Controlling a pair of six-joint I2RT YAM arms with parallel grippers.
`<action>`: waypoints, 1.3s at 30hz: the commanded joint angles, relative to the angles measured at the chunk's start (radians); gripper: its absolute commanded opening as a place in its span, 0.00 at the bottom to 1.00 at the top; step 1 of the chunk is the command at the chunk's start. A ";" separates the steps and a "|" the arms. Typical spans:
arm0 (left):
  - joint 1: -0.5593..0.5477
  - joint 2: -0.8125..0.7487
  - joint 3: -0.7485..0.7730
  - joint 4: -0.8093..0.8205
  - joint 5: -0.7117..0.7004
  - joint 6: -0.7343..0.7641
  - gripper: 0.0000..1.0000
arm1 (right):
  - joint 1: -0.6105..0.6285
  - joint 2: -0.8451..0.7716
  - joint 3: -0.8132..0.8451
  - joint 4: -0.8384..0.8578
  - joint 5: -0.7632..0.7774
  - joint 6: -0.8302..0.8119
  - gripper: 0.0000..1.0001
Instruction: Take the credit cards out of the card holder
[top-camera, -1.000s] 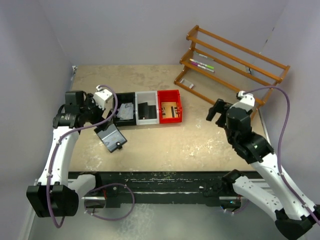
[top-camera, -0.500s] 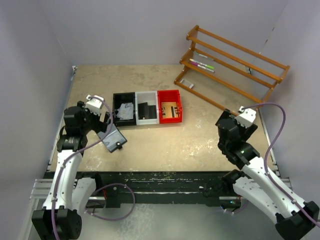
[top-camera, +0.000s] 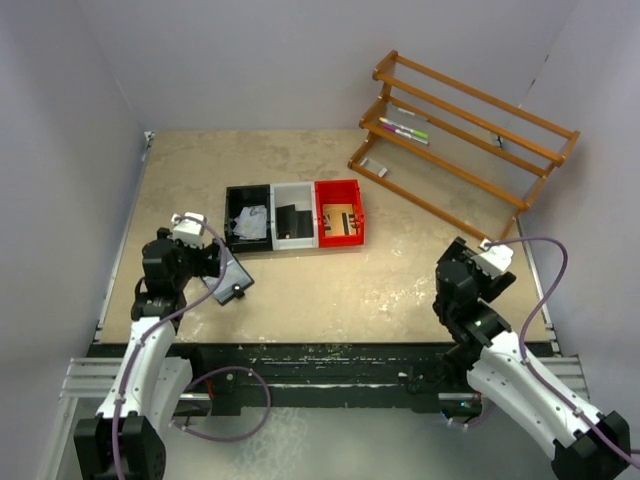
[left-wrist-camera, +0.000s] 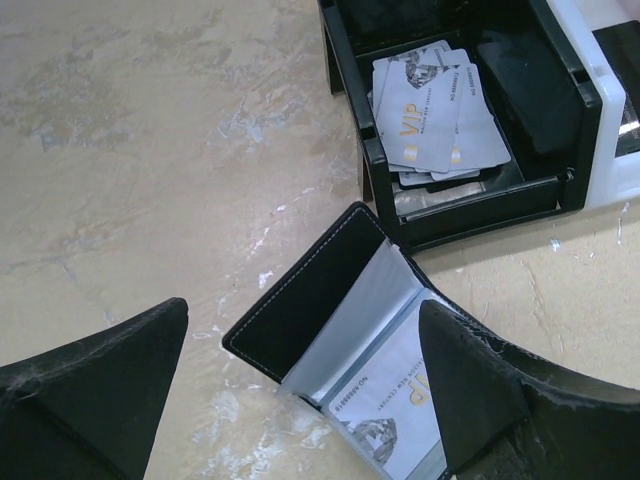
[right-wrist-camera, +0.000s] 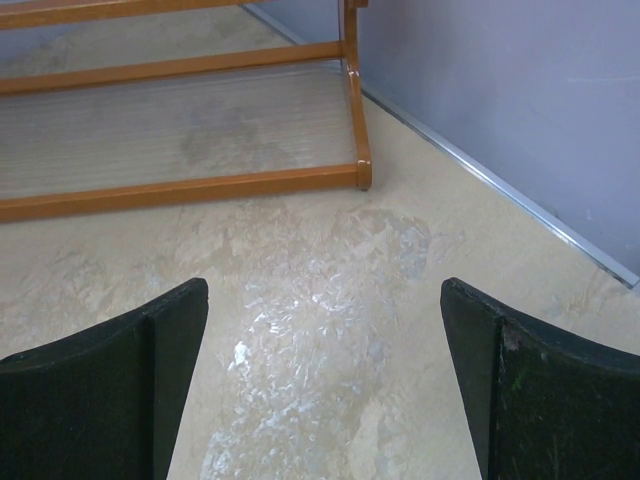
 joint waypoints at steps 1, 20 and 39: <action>0.005 -0.085 -0.075 0.184 -0.005 -0.103 0.99 | 0.000 -0.131 -0.100 0.261 -0.060 -0.241 1.00; 0.004 -0.242 -0.311 0.313 -0.050 -0.132 0.99 | 0.001 -0.170 -0.255 0.540 -0.488 -0.565 1.00; 0.003 -0.268 -0.336 0.322 -0.017 -0.117 0.99 | -0.005 -0.367 -0.349 0.527 -0.395 -0.521 1.00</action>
